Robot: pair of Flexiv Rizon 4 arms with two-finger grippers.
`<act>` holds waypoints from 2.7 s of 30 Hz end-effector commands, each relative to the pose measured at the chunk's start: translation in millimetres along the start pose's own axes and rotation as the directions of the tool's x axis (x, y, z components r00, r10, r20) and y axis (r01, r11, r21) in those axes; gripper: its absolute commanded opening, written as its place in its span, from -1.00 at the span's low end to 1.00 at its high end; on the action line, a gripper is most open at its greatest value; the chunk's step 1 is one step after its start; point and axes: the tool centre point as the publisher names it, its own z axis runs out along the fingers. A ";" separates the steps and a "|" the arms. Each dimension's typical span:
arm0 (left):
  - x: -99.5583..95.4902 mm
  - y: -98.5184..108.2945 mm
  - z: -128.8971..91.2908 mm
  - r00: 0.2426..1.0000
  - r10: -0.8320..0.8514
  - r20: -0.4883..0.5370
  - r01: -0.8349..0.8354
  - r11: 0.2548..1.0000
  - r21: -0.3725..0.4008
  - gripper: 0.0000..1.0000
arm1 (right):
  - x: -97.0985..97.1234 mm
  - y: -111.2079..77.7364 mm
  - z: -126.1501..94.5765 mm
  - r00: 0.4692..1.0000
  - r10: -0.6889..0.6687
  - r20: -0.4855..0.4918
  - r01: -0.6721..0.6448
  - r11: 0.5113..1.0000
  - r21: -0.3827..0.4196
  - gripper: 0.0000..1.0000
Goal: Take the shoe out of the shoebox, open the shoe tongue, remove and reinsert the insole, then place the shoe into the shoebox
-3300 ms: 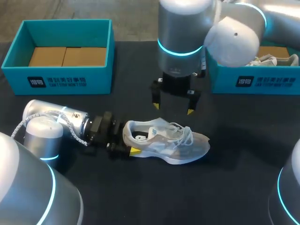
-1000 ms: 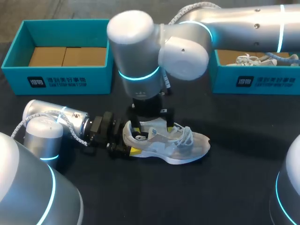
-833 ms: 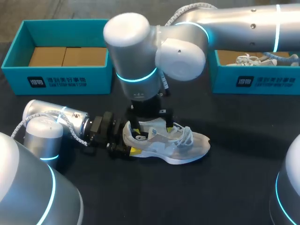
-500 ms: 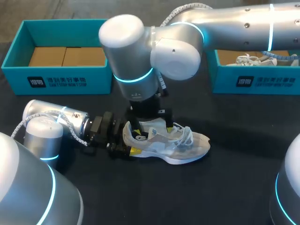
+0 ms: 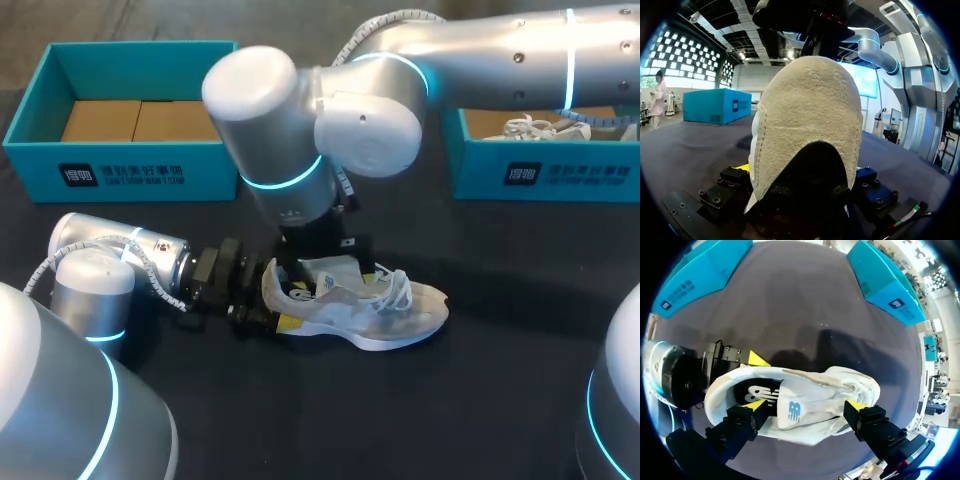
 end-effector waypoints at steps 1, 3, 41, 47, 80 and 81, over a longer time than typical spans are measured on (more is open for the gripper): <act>0.0 0.8 -0.4 1.000 0.001 0.002 -0.001 1.000 0.000 -1.00 | 4.7 -5.7 5.0 0.973 0.229 0.026 -0.229 0.973 -0.004 1.00; 0.0 0.8 -0.4 1.000 0.001 0.002 -0.001 1.000 0.000 -1.00 | 4.4 -5.9 5.9 0.968 0.247 0.038 -0.247 0.969 -0.007 1.00; 0.0 0.8 -0.4 1.000 0.001 0.002 -0.001 1.000 0.000 -1.00 | -48.3 -4.6 -12.7 0.913 0.404 0.054 -0.401 0.915 -0.053 1.00; 0.0 0.8 -0.4 1.000 0.001 0.002 -0.001 1.000 0.000 -1.00 | -53.6 -5.4 -9.3 0.905 0.424 0.035 -0.424 0.906 -0.023 0.57; 0.0 0.8 -0.4 1.000 0.001 0.002 -0.001 1.000 0.000 -1.00 | -47.3 -7.9 -6.8 0.923 0.383 -0.039 -0.379 0.922 0.079 -1.00; 0.0 0.8 -0.4 1.000 0.001 0.002 -0.001 1.000 0.000 -1.00 | -48.3 -7.9 -7.1 0.923 0.383 -0.042 -0.379 0.921 0.086 -1.00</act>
